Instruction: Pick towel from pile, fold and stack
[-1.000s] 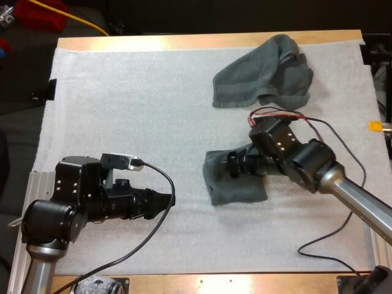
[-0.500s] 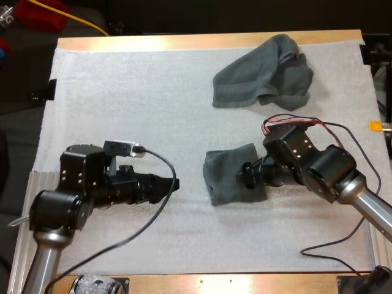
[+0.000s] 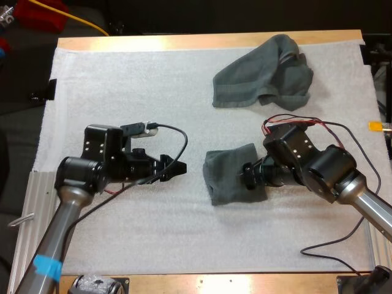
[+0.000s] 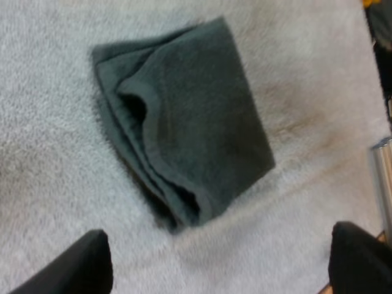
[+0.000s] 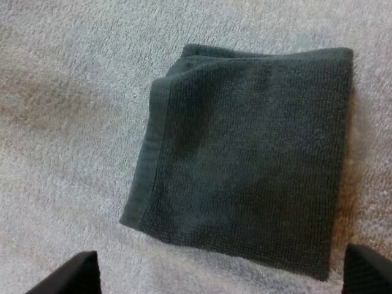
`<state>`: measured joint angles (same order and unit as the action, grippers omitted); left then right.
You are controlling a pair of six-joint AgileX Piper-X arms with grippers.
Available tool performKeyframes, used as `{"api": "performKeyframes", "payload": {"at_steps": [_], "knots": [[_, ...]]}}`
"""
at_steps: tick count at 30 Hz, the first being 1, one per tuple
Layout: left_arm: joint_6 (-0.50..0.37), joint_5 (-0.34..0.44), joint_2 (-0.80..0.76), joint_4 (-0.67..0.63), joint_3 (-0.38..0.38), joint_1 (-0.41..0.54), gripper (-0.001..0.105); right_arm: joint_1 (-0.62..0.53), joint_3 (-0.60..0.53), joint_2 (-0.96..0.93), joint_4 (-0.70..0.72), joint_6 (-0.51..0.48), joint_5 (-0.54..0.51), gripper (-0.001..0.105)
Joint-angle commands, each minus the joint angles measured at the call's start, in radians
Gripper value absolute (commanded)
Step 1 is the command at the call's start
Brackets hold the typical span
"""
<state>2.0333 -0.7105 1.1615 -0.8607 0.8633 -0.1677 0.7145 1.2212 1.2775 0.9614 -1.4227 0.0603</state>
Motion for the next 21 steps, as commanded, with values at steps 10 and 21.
{"api": "performKeyframes", "payload": {"at_steps": [10,21], "knots": [[0.138,0.016,0.206,0.2,0.001,-0.11,0.07,0.0,0.003,-0.011,0.009,-0.012,-0.008,0.075],[0.14,0.046,0.354,0.242,0.001,-0.132,0.07,0.0,0.003,-0.011,0.009,-0.012,-0.023,0.075]]}}
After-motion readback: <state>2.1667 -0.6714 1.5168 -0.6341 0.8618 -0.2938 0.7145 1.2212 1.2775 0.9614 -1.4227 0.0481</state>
